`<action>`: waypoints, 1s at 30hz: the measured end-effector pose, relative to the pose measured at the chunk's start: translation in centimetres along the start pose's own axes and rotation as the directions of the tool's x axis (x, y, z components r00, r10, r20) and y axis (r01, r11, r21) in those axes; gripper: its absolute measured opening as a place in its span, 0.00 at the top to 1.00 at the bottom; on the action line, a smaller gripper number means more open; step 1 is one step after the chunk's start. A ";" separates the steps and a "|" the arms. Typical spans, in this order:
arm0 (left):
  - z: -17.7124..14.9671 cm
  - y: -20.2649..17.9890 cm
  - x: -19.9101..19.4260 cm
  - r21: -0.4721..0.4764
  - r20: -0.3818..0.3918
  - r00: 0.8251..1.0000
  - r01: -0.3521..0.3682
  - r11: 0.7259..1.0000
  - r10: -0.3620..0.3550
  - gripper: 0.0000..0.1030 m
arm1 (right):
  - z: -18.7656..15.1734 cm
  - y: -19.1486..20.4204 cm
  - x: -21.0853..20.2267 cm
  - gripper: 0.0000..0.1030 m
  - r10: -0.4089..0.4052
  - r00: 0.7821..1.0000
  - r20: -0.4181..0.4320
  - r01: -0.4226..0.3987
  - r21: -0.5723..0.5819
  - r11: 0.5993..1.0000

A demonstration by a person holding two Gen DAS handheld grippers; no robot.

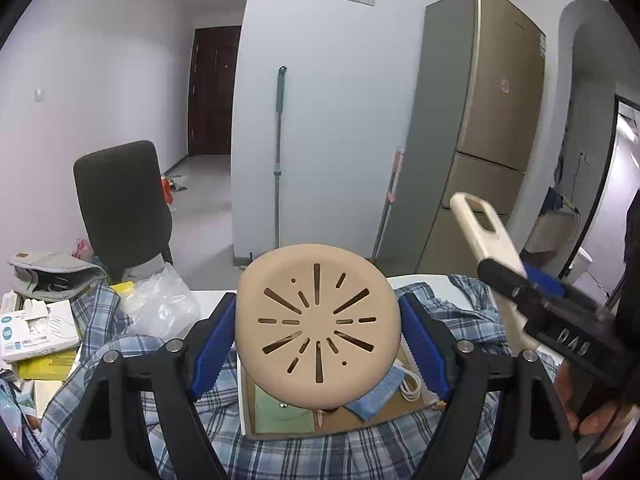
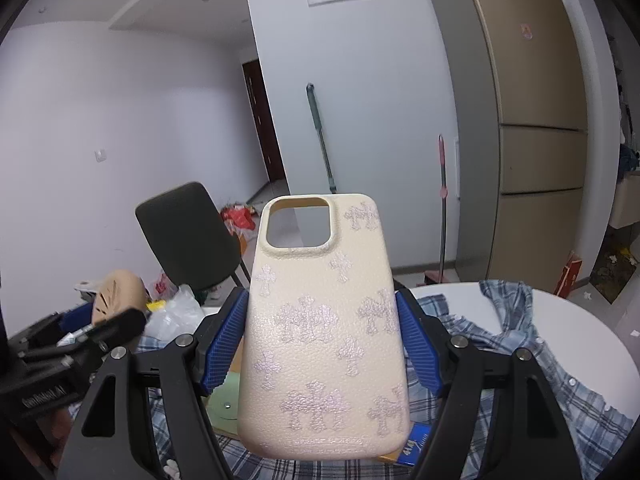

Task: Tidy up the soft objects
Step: 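Lower the tan lid and cream case into the box and open both grippers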

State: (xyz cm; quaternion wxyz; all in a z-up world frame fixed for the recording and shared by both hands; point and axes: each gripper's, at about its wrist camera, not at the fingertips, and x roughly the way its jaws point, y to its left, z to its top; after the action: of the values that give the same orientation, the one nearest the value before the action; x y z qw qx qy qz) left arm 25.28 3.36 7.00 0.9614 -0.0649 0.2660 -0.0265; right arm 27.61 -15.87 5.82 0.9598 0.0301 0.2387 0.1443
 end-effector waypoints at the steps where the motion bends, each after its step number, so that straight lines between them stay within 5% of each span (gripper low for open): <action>1: -0.1 0.2 0.4 0.000 -0.004 1.000 -0.006 1.000 0.006 0.21 | -0.3 0.1 0.5 0.30 0.000 1.000 -0.008 0.000 -0.004 1.000; 15: -4.6 3.7 7.8 -0.028 -0.147 0.989 -0.008 1.000 0.004 0.20 | -6.4 1.5 8.0 0.30 0.019 0.987 -0.162 -0.033 -0.082 0.996; 30: -7.0 2.4 10.4 0.043 -0.219 0.975 -0.024 0.999 0.033 0.19 | -10.3 2.4 11.9 0.29 -0.033 0.959 -0.281 -0.015 -0.164 0.986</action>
State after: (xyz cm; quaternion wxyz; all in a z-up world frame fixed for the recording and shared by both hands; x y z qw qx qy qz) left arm 30.62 4.07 -4.55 0.9275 -0.0384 0.3710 -0.0251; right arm 32.22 -10.22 -8.31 0.9157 -0.0714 0.3608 0.1621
